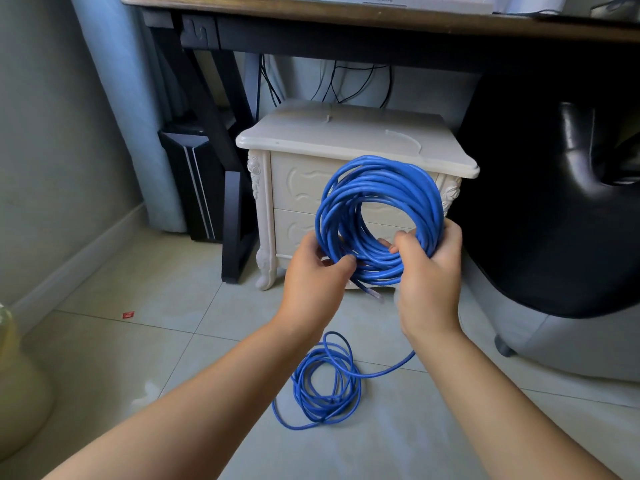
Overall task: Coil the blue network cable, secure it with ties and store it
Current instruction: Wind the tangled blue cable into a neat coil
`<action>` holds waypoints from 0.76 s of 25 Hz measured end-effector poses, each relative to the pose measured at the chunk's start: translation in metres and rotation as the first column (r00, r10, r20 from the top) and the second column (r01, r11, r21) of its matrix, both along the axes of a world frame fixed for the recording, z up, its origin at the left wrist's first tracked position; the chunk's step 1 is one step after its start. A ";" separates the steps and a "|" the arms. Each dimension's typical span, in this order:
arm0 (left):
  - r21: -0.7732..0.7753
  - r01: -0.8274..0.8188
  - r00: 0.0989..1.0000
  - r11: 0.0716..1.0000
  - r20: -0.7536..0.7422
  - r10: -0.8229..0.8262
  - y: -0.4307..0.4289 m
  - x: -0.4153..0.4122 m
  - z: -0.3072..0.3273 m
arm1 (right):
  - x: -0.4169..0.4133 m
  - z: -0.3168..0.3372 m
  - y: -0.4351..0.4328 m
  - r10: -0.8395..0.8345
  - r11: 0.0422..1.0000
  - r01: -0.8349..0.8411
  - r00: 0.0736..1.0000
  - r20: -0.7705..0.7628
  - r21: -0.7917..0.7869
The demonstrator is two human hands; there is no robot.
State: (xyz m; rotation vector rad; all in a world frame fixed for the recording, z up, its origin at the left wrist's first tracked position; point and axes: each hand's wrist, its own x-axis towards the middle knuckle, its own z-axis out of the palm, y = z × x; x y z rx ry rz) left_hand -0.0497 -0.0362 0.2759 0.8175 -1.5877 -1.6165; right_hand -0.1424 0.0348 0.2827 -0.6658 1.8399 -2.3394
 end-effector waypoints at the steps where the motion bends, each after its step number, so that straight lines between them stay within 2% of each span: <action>1: 0.037 0.029 1.000 0.999 -0.012 -0.029 -0.001 0.000 -0.001 | -0.001 0.001 0.000 0.005 1.000 -0.005 0.999 0.037 -0.003; 4: 0.095 0.138 0.990 0.986 -0.040 -0.135 -0.004 0.001 -0.002 | -0.012 0.003 0.000 0.013 0.998 0.002 0.972 0.236 -0.066; 6: 0.099 0.245 0.968 0.965 -0.079 -0.237 -0.005 0.002 0.000 | -0.025 0.003 0.004 0.026 0.997 0.004 0.920 0.391 -0.077; 8: -0.031 0.284 0.959 0.958 -0.006 -0.285 -0.006 0.002 0.002 | -0.034 0.003 0.009 0.059 0.997 -0.026 0.855 0.515 -0.070; 10: -0.198 0.259 0.963 0.945 0.126 -0.238 -0.007 0.000 0.002 | -0.035 0.003 0.012 0.088 0.995 -0.052 0.813 0.575 -0.080; 13: -0.291 0.240 0.961 0.926 0.204 -0.185 -0.009 -0.001 0.003 | -0.036 0.012 0.014 0.132 0.984 -0.022 0.746 0.652 -0.175; 14: -0.263 0.234 0.963 0.936 0.194 -0.187 -0.011 -0.002 0.002 | -0.040 0.015 0.016 0.175 0.971 -0.011 0.713 0.679 -0.238; 16: -0.056 0.251 0.963 0.966 0.116 -0.244 -0.012 -0.002 -0.002 | -0.050 0.019 0.022 0.284 0.933 -0.016 0.647 0.708 -0.359; 18: 0.174 0.321 0.944 0.931 0.025 -0.330 -0.011 -0.002 -0.004 | -0.055 0.019 0.026 0.326 0.922 -0.041 0.617 0.716 -0.385; 19: 0.235 0.363 0.929 0.901 -0.016 -0.370 -0.012 -0.001 -0.004 | -0.055 0.018 0.027 0.328 0.926 -0.061 0.619 0.714 -0.373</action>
